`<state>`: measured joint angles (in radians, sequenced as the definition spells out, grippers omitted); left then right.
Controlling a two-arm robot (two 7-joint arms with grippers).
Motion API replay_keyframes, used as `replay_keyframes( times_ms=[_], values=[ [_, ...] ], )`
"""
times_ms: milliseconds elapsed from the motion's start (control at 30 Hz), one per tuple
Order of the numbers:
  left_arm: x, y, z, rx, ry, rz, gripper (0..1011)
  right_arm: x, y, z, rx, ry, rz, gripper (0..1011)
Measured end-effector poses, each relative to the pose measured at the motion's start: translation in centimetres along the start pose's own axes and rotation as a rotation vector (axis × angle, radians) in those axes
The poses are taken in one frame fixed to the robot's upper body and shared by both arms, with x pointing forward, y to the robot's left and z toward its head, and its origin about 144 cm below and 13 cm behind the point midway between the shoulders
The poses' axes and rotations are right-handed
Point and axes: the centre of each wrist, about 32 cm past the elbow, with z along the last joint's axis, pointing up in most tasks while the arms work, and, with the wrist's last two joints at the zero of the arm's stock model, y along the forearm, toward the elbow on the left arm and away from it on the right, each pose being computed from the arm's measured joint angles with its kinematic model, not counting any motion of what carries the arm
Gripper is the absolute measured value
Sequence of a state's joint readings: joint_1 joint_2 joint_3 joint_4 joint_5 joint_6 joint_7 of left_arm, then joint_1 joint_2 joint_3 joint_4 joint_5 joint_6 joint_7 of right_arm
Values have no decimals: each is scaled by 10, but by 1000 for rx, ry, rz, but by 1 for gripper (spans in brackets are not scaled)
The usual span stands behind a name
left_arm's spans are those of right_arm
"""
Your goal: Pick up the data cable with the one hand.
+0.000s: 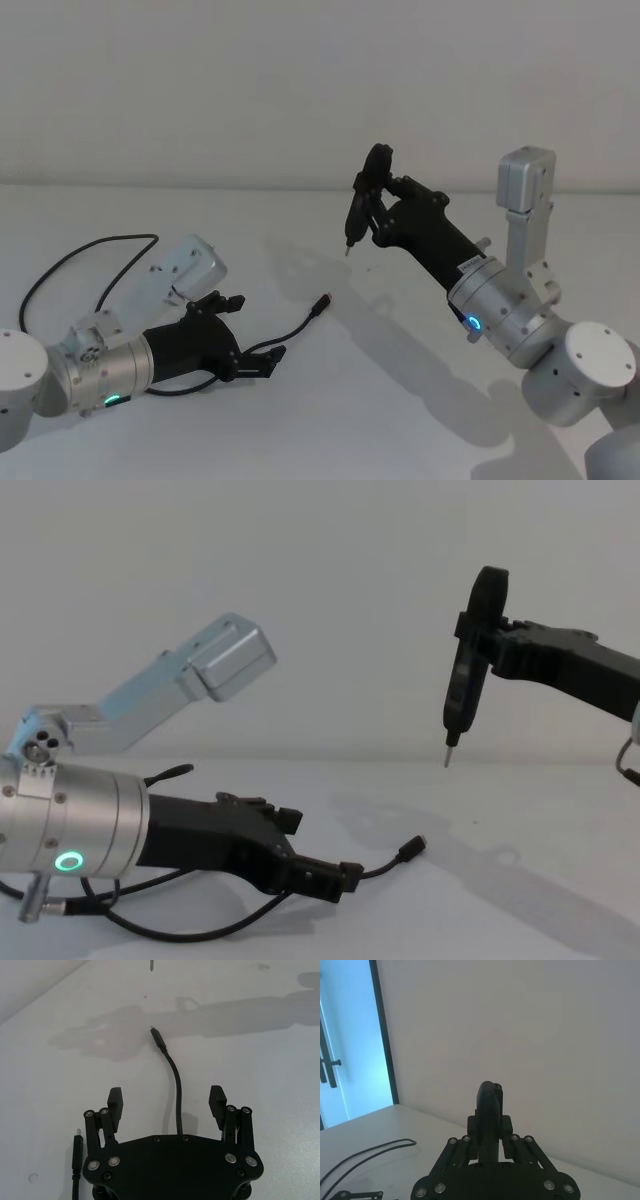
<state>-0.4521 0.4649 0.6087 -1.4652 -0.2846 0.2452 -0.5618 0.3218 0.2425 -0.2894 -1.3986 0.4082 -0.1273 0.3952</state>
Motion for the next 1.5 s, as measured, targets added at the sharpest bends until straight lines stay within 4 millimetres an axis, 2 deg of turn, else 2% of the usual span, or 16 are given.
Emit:
replay_keyframes(
  times_ms=[733,867,1000,1100,1267,1333,1367,1467,1500],
  values=[
    [0,-5,-3,55,7,0,1001,0,2,-4,0,22,15,275],
    [-1,-5,-3,59,9,-2,946,0,1,-5,1,21,15,275],
    [-1,-5,-3,62,10,-4,816,1,1,-6,-1,21,14,275],
    [-1,-6,-3,64,11,-5,764,1,1,-7,-4,21,13,275],
    [-1,-6,-3,66,12,-6,587,2,1,-8,-10,17,11,275],
    [-1,-6,-3,66,12,-6,547,3,1,-9,-15,14,10,274],
    [-1,-6,-3,67,12,-6,486,3,1,-10,-18,13,10,275],
    [-1,-6,-3,68,13,-6,427,4,2,-11,-24,11,11,275],
    [-1,-6,-3,68,13,-6,369,5,3,-12,-25,11,11,275]
  ],
)
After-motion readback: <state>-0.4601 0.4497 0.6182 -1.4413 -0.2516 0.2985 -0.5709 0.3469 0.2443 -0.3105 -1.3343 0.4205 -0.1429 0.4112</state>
